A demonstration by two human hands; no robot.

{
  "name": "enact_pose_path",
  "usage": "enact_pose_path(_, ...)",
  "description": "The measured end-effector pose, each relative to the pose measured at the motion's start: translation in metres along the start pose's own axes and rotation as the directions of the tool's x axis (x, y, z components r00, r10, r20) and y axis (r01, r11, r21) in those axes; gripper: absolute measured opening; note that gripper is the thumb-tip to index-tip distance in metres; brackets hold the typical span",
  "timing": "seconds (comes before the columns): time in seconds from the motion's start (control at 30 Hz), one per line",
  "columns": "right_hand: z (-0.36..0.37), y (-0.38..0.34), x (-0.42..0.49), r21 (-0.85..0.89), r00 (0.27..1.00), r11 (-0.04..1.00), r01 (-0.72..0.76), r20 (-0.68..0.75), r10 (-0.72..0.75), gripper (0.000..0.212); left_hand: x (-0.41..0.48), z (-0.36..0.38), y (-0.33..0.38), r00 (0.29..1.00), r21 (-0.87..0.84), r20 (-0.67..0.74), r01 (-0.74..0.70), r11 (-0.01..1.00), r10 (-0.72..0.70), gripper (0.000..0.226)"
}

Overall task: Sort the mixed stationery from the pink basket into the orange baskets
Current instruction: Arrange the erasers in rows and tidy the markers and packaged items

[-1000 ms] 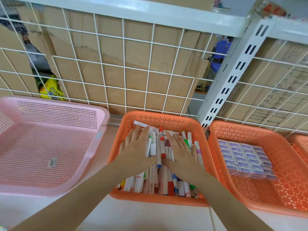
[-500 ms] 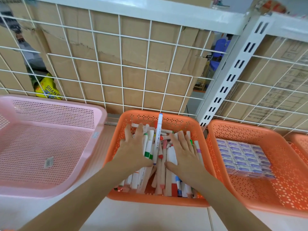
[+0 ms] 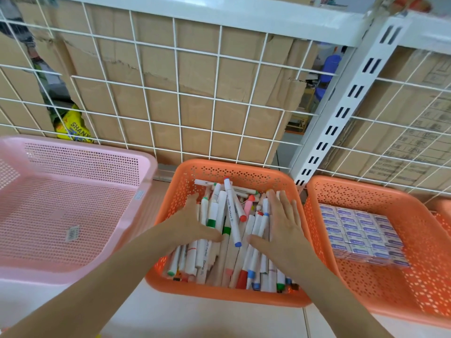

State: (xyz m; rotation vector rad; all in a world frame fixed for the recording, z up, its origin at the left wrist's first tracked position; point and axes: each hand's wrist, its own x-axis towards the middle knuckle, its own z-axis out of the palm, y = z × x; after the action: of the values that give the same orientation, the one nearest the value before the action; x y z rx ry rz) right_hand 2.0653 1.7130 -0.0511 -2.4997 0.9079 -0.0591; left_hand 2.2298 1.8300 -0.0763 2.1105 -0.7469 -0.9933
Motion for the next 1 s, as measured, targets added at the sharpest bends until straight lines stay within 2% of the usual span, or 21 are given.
enact_pose_path(0.1,0.003,0.003,-0.002,0.006,1.0,1.0,-0.007,-0.014,0.007,0.096,0.004,0.002,-0.003,1.0,-0.038,-0.02,0.011,0.999,-0.012,0.11)
enact_pose_path(0.2,0.009,0.005,-0.003,-0.005,1.0,1.0,0.008,-0.019,-0.008,0.095,0.007,0.003,-0.008,0.999,-0.056,-0.044,0.022,0.998,-0.024,0.116)
enact_pose_path(0.33,0.011,0.005,0.002,0.125,0.997,0.992,-0.013,0.08,0.003,0.102,0.006,0.008,-0.013,0.996,-0.052,-0.089,-0.018,0.999,0.013,0.127)
enact_pose_path(0.53,0.013,-0.006,0.005,0.132,0.982,0.991,0.027,0.183,-0.051,0.101,0.004,0.012,-0.014,0.99,-0.024,-0.117,-0.088,0.996,0.085,0.115)
enact_pose_path(0.67,0.008,-0.007,0.01,0.184,0.968,0.982,0.034,0.237,-0.078,0.099,0.004,0.007,-0.015,0.993,-0.027,-0.11,-0.033,0.999,0.03,0.13)
enact_pose_path(0.77,0.007,-0.001,0.01,0.237,0.982,0.971,-0.021,0.186,-0.024,0.098,0.006,0.007,-0.02,0.994,-0.059,-0.11,-0.009,0.998,0.002,0.136)
enact_pose_path(0.87,0.009,0.002,0.007,0.203,0.99,0.979,-0.03,0.142,0.001,0.093,0.003,0.006,-0.016,0.994,-0.108,-0.11,-0.037,0.993,0.025,0.13)
enact_pose_path(1.0,0.008,-0.001,0.009,0.23,0.98,0.972,-0.047,0.199,0.0,0.092,-0.002,0.007,-0.012,0.994,-0.238,-0.107,-0.016,0.971,-0.01,0.116)
